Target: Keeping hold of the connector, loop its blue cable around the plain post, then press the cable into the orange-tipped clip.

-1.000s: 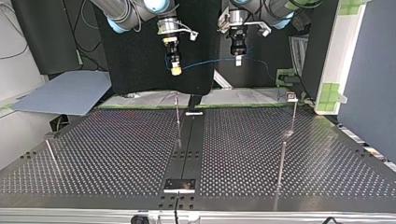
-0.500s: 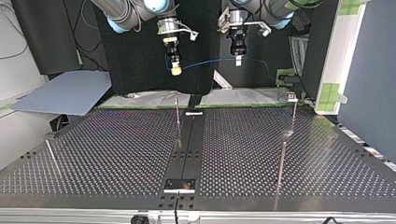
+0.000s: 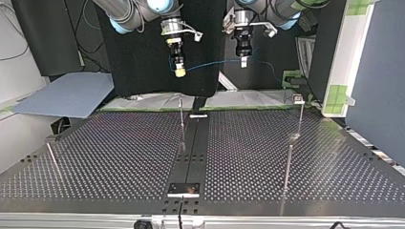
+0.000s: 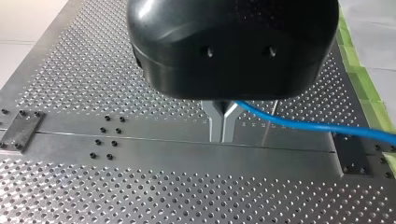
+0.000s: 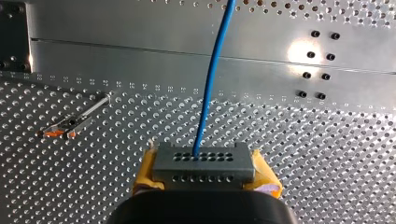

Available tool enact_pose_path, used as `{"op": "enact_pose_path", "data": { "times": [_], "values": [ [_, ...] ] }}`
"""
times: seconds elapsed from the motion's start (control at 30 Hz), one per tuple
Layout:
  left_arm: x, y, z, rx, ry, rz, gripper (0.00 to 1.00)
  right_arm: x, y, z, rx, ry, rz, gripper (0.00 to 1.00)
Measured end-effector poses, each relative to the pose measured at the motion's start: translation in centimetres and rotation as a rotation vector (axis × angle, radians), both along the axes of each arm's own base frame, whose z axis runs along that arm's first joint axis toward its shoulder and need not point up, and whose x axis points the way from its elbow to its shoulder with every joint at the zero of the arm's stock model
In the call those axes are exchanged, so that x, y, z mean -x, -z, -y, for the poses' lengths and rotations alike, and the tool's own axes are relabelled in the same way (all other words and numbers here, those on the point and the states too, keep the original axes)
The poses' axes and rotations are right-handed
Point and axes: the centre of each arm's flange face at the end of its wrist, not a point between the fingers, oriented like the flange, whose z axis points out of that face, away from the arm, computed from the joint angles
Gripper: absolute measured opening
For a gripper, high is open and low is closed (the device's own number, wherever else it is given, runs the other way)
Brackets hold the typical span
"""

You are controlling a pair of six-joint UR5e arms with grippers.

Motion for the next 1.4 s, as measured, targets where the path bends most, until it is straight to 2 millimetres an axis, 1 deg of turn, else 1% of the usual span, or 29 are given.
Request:
{"op": "enact_pose_path", "data": {
  "times": [0.37,0.47,0.8,0.9,1.17,1.27,1.4],
  "values": [
    [0.0,0.0,0.0,0.0,-0.001,0.0,0.0,0.0,0.1,-0.1,-0.002,-0.002,-0.004,0.0],
    [0.0,0.0,0.0,0.0,-0.001,0.0,0.0,-0.3,1.2,-0.8,-0.024,-0.017,-0.028,0.0],
    [0.0,0.0,0.0,0.0,-0.002,0.0,0.0,0.4,6.9,-2.2,-0.107,-0.029,-0.117,0.0],
    [0.0,0.0,0.0,0.0,-0.002,0.0,0.0,0.6,7.7,-2.4,-0.118,-0.029,-0.128,0.0],
    [0.2,-0.1,0.0,0.006,-0.001,0.003,0.0,0.6,8.0,-2.4,-0.122,-0.029,-0.132,0.0],
    [1.1,-0.3,-0.1,0.029,-0.006,0.012,0.0,0.6,8.0,-2.4,-0.122,-0.029,-0.132,0.0],
    [2.5,0.1,-0.9,0.051,-0.012,-0.003,0.0,0.6,8.0,-2.4,-0.122,-0.029,-0.133,0.0]
  ]
}}
